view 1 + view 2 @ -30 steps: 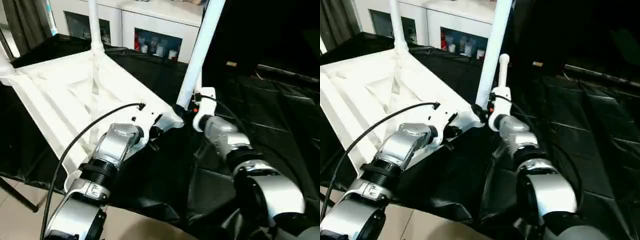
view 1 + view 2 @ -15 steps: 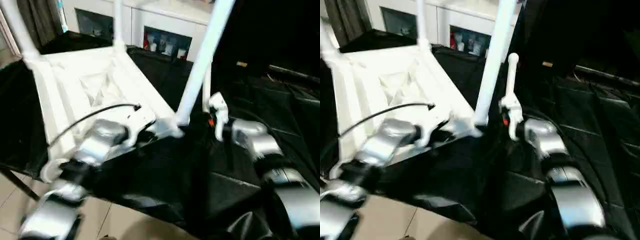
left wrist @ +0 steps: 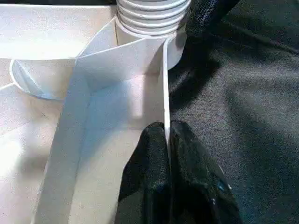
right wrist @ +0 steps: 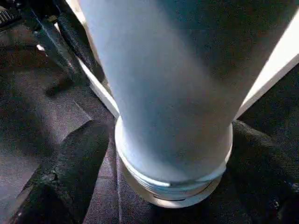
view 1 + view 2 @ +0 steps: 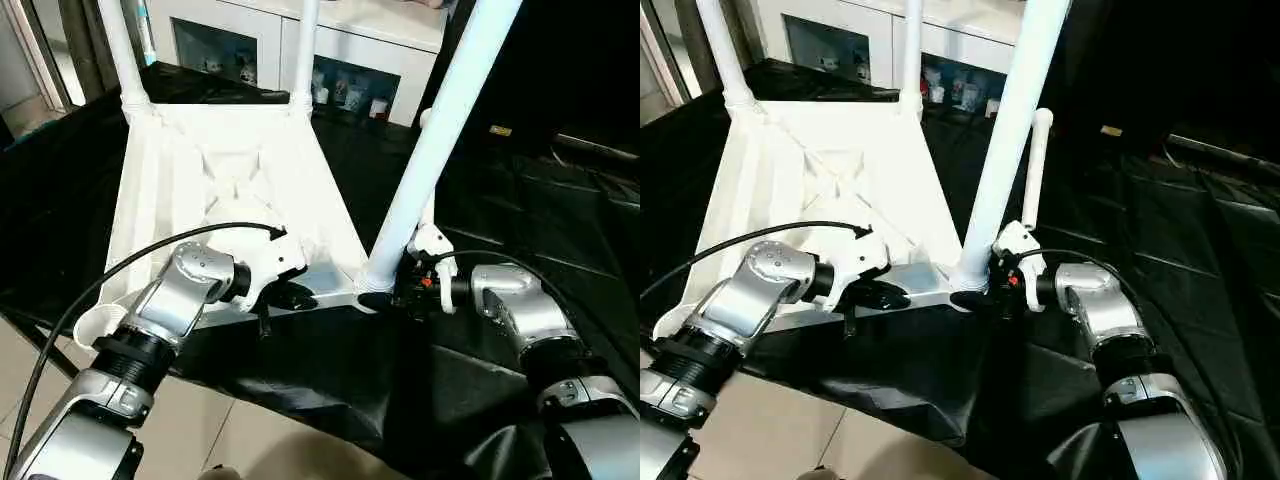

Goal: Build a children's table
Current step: Rotate leg to tighten

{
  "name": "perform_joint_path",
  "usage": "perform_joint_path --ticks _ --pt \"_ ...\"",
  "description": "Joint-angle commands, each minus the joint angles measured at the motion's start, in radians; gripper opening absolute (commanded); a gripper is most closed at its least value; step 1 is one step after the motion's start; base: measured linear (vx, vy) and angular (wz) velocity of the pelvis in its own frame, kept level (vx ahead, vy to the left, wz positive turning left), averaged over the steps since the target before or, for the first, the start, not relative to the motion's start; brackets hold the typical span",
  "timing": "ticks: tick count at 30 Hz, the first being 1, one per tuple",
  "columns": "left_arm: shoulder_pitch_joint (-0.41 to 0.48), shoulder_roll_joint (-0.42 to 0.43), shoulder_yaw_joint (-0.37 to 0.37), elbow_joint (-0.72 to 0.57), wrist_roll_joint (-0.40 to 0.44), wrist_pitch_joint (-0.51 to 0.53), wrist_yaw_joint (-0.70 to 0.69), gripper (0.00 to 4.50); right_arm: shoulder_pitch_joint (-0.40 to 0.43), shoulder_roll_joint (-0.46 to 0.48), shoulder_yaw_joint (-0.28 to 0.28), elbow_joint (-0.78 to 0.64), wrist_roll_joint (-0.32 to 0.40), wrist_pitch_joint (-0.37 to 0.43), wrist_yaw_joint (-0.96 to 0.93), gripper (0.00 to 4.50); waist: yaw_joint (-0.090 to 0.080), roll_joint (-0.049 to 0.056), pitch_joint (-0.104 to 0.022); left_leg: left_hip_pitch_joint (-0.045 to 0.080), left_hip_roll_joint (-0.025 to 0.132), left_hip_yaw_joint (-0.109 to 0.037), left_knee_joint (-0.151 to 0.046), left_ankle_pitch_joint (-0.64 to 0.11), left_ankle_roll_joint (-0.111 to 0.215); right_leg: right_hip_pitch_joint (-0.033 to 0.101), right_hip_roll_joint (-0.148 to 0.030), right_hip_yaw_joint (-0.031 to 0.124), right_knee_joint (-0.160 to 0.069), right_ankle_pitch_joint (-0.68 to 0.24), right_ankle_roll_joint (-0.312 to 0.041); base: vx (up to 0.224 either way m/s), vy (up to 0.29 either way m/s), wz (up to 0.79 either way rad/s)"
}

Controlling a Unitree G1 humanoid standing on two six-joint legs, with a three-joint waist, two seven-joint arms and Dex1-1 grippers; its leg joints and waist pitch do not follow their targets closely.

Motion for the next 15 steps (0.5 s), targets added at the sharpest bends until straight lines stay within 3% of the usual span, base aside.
perform_joint_path --ticks 1,4,12,15 --pt "-0.009 -0.033 -0.028 -0.037 -0.049 -0.043 -0.041 0.0 0.01 0.009 0.024 -0.026 0.01 0.02 0.017 3.67 -0.003 0.008 -0.063 0.001 0.026 0.002 -0.053 -0.057 0.064 0.065 -0.057 0.058 -0.048 -0.002 -0.233 0.0 0.0 0.0" --pt "-0.009 -0.034 -0.024 -0.032 -0.048 -0.048 -0.038 0.0 0.015 0.008 0.021 -0.029 0.015 0.026 0.011 3.67 -0.002 0.008 -0.062 -0.001 0.026 0.003 -0.053 -0.062 0.068 0.066 -0.059 0.057 -0.05 -0.023 -0.235 0.0 0.0 0.0" --pt "-0.007 -0.048 -0.009 -0.01 -0.049 -0.05 -0.02 0.0 0.035 0.044 -0.022 -0.009 0.043 0.045 -0.057 2.91 -0.002 0.008 -0.063 -0.003 0.026 0.001 -0.052 -0.066 0.057 0.067 -0.061 0.058 -0.049 -0.036 -0.226 0.0 0.0 0.0" --pt "-0.01 -0.055 -0.003 0.0 -0.047 -0.045 -0.005 0.0 0.043 0.058 -0.032 0.009 0.049 0.048 -0.093 2.89 -0.002 0.007 -0.062 -0.003 0.025 0.001 -0.053 -0.084 0.047 0.066 -0.061 0.057 -0.053 -0.069 -0.216 0.0 0.0 0.0"
